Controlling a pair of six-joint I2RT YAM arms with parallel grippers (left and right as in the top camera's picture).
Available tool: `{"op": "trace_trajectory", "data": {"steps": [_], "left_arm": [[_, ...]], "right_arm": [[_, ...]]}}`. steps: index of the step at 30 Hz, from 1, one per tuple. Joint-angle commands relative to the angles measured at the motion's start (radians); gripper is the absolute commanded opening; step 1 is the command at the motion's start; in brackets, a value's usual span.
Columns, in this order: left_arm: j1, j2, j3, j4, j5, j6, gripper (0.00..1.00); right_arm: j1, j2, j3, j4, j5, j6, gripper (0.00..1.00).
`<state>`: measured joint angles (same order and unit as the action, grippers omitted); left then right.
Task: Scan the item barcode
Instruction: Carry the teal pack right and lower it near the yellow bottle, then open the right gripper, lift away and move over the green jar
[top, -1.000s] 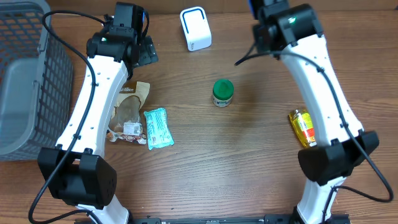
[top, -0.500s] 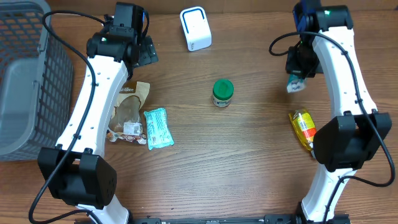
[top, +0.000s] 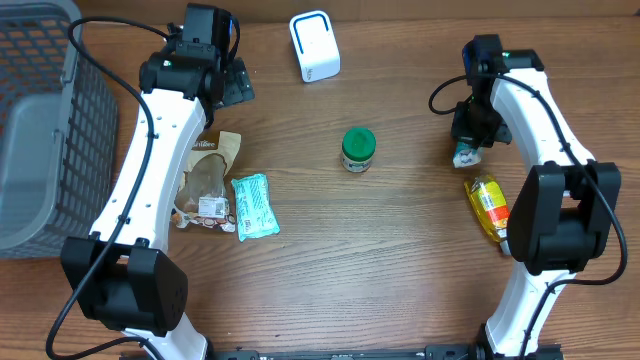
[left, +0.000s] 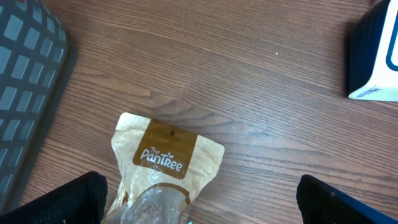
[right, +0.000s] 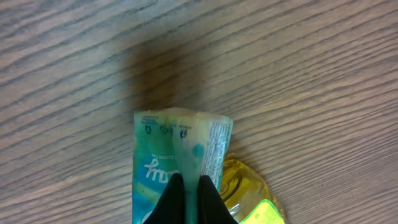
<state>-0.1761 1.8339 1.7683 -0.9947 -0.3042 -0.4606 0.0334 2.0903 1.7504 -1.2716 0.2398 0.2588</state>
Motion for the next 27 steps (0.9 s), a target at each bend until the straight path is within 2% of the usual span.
{"op": "trace_trajectory", "data": {"steps": [1,2,3,5,8,11,14,20,21,23,27], "left_arm": [[-0.004,-0.014,0.012,0.004,-0.017,0.011,1.0],[-0.004,-0.014,0.012,0.004,-0.017,0.011,1.0],[-0.004,-0.014,0.012,0.004,-0.017,0.011,1.0],[-0.004,-0.014,0.012,0.004,-0.017,0.011,1.0],[-0.004,-0.014,0.012,0.004,-0.017,0.011,0.99],[-0.004,-0.014,0.012,0.004,-0.017,0.011,0.99],[-0.004,-0.015,0.012,0.004,-0.017,0.011,0.99],[-0.004,-0.014,0.012,0.004,-0.017,0.011,1.0],[-0.004,-0.014,0.012,0.004,-0.017,0.011,0.99],[-0.004,-0.015,0.012,0.004,-0.017,0.011,1.0],[-0.004,-0.014,0.012,0.004,-0.017,0.011,1.0]], "right_arm": [[-0.002,-0.005,-0.022,0.016,0.005,0.007,0.09],[-0.002,-0.005,-0.022,0.015,0.005,0.006,0.23],[-0.002,-0.005,-0.022,0.014,0.005,0.006,0.58],[-0.002,-0.005,-0.022,0.013,0.005,0.006,0.78],[-0.002,-0.005,-0.022,0.011,0.005,0.007,0.95],[-0.002,-0.005,-0.021,0.016,0.009,0.007,0.98],[0.012,-0.014,0.006,0.021,0.021,0.007,0.9],[0.091,-0.108,0.125,-0.018,0.019,0.004,0.91],[0.123,-0.144,0.141,-0.021,0.003,0.003,0.91],[0.159,-0.18,0.143,-0.019,-0.051,0.004,1.0],[0.202,-0.19,0.14,-0.018,-0.207,0.005,1.0]]}}
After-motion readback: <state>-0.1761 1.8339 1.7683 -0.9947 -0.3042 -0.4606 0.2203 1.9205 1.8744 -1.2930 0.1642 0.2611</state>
